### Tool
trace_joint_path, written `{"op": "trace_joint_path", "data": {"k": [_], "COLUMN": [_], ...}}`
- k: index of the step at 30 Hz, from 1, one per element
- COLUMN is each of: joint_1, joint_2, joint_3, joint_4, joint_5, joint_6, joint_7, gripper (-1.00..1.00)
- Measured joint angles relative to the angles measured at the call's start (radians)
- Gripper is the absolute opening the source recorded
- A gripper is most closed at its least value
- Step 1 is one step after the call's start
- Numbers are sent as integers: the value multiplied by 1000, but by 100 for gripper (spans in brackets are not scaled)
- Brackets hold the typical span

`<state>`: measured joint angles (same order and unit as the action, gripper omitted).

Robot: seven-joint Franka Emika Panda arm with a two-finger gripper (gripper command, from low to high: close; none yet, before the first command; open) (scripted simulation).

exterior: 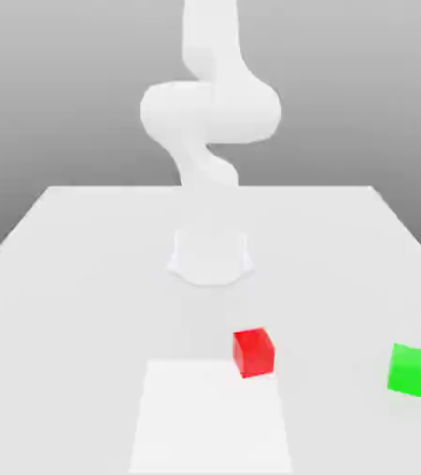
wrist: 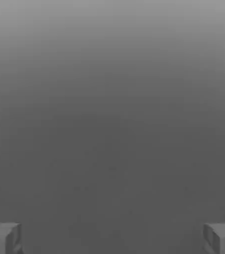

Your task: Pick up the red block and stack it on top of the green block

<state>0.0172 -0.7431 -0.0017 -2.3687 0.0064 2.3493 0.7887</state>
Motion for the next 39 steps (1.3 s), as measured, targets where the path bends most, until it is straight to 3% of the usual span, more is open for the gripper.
{"op": "trace_joint_path", "data": {"k": [16,24,25,32,39], "joint_1": [125,160,168,167,160], "joint_2": [492,880,903,901,672], "joint_3": [47,23,15,16,38], "joint_4": [-547,-572,-569,-569,-601], "joint_5": [27,-39,-42,-47,3], "joint_6": [411,728,748,747,550], "joint_7": [-79,-39,-36,-32,-68], "gripper": [0,0,-100,-100,-100]}}
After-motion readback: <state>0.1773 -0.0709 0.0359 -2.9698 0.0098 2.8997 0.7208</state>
